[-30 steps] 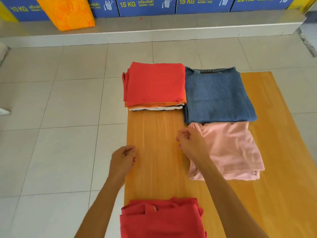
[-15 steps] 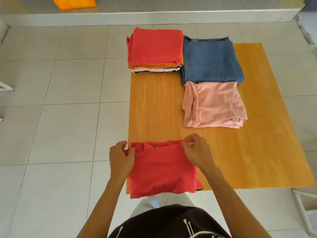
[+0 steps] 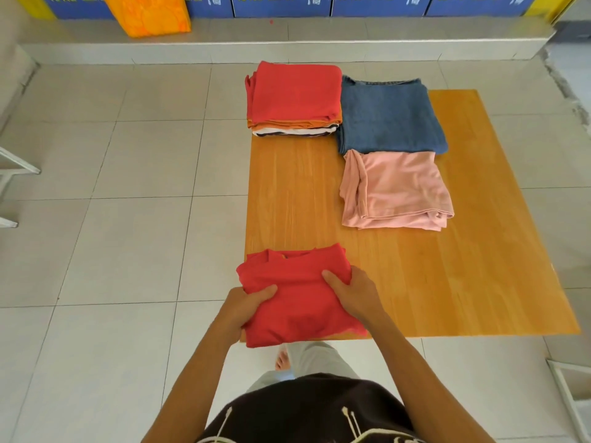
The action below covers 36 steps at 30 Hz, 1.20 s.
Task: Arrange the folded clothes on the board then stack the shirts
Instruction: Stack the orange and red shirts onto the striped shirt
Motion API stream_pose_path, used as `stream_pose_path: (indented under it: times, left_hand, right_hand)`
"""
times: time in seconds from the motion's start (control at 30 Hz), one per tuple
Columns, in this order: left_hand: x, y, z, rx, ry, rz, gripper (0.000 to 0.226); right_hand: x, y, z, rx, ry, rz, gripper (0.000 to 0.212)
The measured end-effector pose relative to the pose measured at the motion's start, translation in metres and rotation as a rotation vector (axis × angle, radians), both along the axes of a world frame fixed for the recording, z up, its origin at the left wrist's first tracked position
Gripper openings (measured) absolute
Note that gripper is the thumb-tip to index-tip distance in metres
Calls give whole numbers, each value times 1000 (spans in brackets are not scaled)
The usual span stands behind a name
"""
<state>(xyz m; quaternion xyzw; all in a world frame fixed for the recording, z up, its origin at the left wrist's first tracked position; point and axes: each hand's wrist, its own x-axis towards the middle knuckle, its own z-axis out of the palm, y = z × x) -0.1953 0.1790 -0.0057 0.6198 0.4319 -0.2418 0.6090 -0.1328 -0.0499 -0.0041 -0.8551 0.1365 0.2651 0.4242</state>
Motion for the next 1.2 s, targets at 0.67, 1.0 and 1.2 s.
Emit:
stream_pose_path:
  times: [0.67,1.0,1.2]
  left_hand:
    - [191,27,57,436,-462,-29,33]
    - [408,84,97,579,-719,-24,41]
    - [484,104,81,639,-670,-62,45]
  right_hand:
    - [187,36,63,362,-276,-230,34]
    - [404,89,104,369,-543,-176,41]
    - [479,104,80,346,-517,-152,42]
